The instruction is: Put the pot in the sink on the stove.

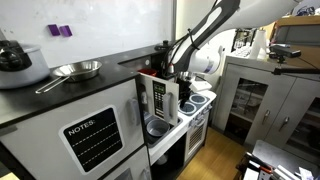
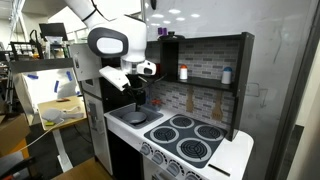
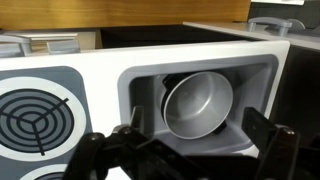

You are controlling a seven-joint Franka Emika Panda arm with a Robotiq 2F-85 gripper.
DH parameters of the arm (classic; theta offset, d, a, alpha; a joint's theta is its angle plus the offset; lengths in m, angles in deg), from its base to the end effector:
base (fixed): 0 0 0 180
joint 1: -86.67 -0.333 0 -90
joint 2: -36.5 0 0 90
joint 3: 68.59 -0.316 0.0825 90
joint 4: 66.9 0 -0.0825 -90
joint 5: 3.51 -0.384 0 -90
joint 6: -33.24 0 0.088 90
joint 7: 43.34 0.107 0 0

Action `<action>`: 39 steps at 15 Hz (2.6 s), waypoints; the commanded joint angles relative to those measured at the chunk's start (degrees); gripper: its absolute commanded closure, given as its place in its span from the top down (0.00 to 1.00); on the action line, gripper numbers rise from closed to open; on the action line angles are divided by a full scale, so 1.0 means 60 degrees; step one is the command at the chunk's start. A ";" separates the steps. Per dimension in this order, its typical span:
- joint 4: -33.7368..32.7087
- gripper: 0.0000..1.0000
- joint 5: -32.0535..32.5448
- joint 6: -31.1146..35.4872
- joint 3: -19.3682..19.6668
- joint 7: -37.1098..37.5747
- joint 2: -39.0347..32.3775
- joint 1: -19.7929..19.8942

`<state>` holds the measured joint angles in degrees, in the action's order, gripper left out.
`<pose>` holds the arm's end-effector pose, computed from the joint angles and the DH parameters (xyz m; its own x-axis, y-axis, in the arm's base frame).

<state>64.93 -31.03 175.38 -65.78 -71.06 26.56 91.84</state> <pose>0.5212 -0.0750 0.2729 0.9949 -0.0475 0.0892 -0.0220 -0.9632 -0.2677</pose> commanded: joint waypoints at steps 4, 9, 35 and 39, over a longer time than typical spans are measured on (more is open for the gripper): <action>-0.0008 1.00 -0.0123 0.1278 -0.0517 0.0061 -0.0598 0.0191; -0.0100 1.00 -0.0117 0.2063 -0.0908 0.0089 -0.1159 0.0351; -0.0879 1.00 0.0087 0.3501 -0.2752 0.0138 -0.2991 0.1668; -0.0882 1.00 0.0142 0.3599 -0.2875 0.0168 -0.3152 0.1791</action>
<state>60.20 -31.02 195.60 -81.12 -70.61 8.70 100.54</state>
